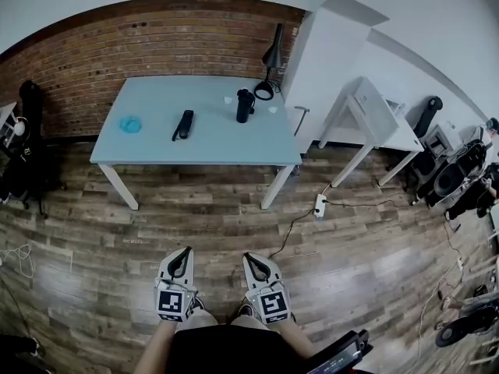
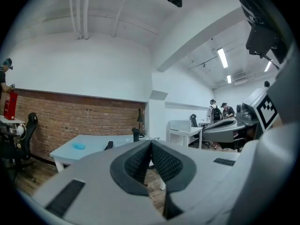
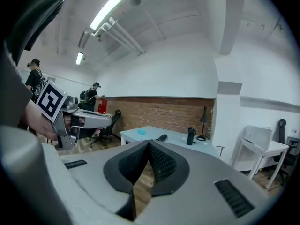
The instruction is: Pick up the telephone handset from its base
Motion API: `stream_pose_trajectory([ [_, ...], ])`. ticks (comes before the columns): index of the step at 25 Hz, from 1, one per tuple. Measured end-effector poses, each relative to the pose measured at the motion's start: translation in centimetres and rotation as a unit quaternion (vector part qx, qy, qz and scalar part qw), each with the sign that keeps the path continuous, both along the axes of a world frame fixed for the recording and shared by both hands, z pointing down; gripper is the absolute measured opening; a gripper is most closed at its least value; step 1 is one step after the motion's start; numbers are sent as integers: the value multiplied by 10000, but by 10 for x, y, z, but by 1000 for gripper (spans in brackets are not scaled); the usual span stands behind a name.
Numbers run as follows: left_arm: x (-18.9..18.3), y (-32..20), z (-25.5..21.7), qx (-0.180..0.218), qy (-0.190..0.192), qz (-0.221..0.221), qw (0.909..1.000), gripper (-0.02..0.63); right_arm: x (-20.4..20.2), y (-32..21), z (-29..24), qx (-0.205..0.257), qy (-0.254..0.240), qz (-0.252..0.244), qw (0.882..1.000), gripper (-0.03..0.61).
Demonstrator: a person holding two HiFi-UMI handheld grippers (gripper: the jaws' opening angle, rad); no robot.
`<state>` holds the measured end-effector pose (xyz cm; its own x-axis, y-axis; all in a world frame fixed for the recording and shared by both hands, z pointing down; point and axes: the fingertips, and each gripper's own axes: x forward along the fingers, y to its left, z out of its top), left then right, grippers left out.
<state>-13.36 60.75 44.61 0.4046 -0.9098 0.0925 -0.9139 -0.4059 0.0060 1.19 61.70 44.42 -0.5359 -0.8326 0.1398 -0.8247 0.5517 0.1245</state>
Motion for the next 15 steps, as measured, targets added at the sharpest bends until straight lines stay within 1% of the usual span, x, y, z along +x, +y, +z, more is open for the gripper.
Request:
stream_pose_trajectory([
  [8, -29, -18, 10, -28, -52, 47, 10000, 28, -29, -24, 9, -165, 21, 129, 9998, 7],
  [12, -42, -25, 15, -55, -117, 109, 9999, 27, -49, -37, 12, -141, 267, 30, 9995, 8],
  [15, -51, -34, 20, -131, -81, 71, 9999, 28, -58, -44, 12, -189, 227, 9, 9996, 8],
])
